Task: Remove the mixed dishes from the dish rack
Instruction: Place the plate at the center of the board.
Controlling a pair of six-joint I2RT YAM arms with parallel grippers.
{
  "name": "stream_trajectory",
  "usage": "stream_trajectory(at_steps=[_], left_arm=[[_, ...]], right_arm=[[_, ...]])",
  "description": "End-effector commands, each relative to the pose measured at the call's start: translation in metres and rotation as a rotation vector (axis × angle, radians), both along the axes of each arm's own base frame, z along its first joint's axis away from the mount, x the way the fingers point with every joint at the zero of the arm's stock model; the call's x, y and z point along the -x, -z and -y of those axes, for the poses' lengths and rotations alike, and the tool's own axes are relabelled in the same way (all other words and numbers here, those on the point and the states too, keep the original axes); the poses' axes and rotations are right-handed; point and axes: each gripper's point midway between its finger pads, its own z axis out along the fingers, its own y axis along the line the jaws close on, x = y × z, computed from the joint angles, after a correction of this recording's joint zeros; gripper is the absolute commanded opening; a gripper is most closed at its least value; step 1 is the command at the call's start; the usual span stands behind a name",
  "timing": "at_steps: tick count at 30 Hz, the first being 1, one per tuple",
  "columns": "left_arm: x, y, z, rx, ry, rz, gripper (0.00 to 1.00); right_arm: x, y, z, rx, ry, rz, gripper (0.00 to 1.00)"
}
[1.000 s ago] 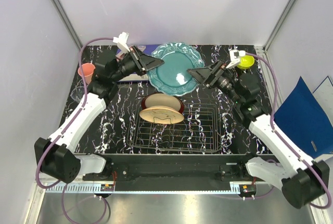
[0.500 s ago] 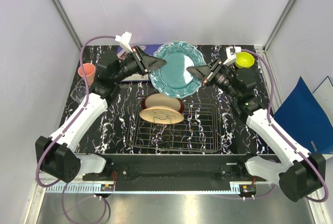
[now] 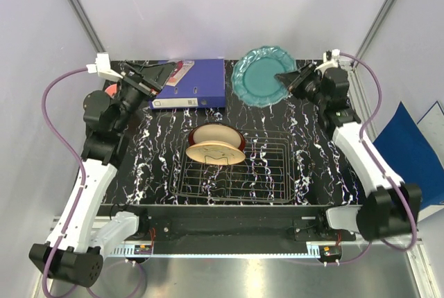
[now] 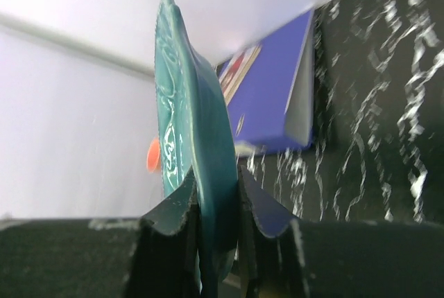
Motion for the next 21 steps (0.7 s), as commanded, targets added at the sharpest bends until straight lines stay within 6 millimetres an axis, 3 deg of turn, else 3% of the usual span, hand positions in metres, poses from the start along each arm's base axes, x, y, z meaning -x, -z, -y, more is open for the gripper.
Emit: stream_trajectory(at_steps=[1, 3, 4, 6, 7, 10, 15, 21], left_arm=[[-0.005, 0.014, -0.005, -0.005, -0.036, -0.024, 0.99], [-0.004, 0.021, -0.004, 0.021, -0.025, -0.038, 0.99], [-0.001, 0.023, 0.000, 0.026, 0.005, -0.034, 0.99], [0.001, 0.033, 0.001, 0.022, 0.014, -0.045, 0.99], [0.002, 0.037, 0.003, 0.020, 0.023, -0.053, 0.99], [0.001, 0.060, 0.002, -0.001, 0.017, -0.089, 0.99], [-0.003, 0.087, 0.008, -0.015, 0.049, -0.139, 0.99], [-0.009, 0.103, 0.017, -0.011, 0.095, -0.174, 0.99]], right_arm=[[-0.060, -0.080, 0.030, -0.163, 0.065, 0.178, 0.00], [-0.083, -0.069, 0.046, -0.176, 0.072, 0.141, 0.00], [-0.103, -0.051, 0.050, -0.178, 0.075, 0.102, 0.00], [-0.123, -0.035, 0.064, -0.195, 0.086, 0.072, 0.00], [-0.140, -0.019, 0.065, -0.199, 0.079, 0.037, 0.00], [-0.164, 0.006, 0.063, -0.186, 0.060, -0.018, 0.00], [-0.180, 0.042, 0.056, -0.149, 0.044, -0.085, 0.00], [-0.189, 0.106, 0.052, -0.111, 0.034, -0.202, 0.00]])
